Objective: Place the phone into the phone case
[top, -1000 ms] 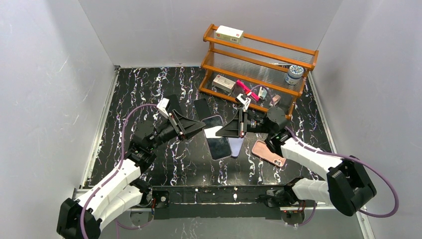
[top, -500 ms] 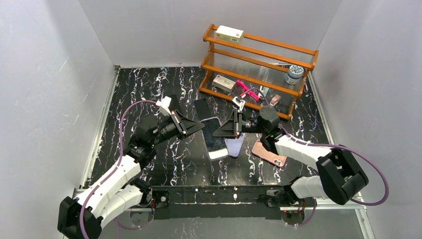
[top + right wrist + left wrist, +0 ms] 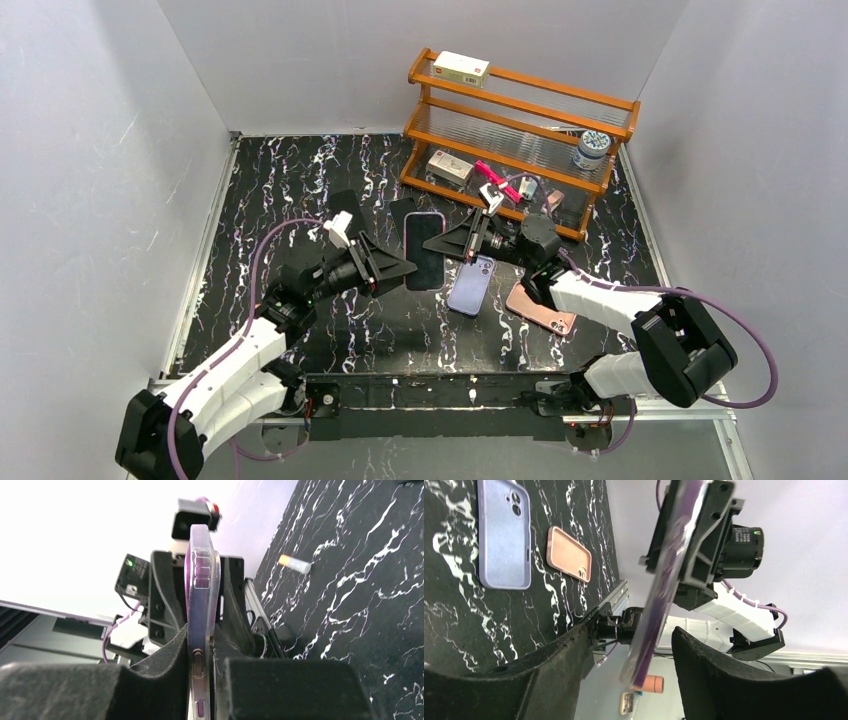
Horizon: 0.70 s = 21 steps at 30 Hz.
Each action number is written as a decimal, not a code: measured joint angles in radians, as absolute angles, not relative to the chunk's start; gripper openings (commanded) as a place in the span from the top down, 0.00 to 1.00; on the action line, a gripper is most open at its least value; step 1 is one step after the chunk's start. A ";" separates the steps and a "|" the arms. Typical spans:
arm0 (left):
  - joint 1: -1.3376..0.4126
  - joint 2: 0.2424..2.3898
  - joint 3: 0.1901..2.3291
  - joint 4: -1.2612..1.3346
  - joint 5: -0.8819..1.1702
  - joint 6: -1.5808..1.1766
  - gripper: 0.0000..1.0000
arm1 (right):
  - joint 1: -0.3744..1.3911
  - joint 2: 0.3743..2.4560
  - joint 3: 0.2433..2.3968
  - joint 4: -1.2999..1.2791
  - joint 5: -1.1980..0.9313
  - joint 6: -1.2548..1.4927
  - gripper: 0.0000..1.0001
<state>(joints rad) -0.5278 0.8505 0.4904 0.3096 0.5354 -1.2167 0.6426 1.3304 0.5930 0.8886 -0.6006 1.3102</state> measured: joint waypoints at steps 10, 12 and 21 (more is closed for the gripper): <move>-0.528 0.811 0.373 0.434 0.562 -1.335 0.70 | 0.642 1.366 0.593 0.942 -0.503 1.340 0.90; -0.528 0.811 0.368 0.449 0.562 -1.345 0.82 | 0.642 1.382 0.593 0.953 -0.503 1.349 0.90; -0.528 0.801 0.344 0.488 0.553 -1.349 0.95 | 0.641 1.380 0.591 0.923 -0.493 1.353 0.89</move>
<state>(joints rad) -0.5278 0.8013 0.3439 0.4877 0.5533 -1.3491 0.6411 1.3800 0.5907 0.9226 -0.4927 1.3525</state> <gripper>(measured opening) 0.110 0.215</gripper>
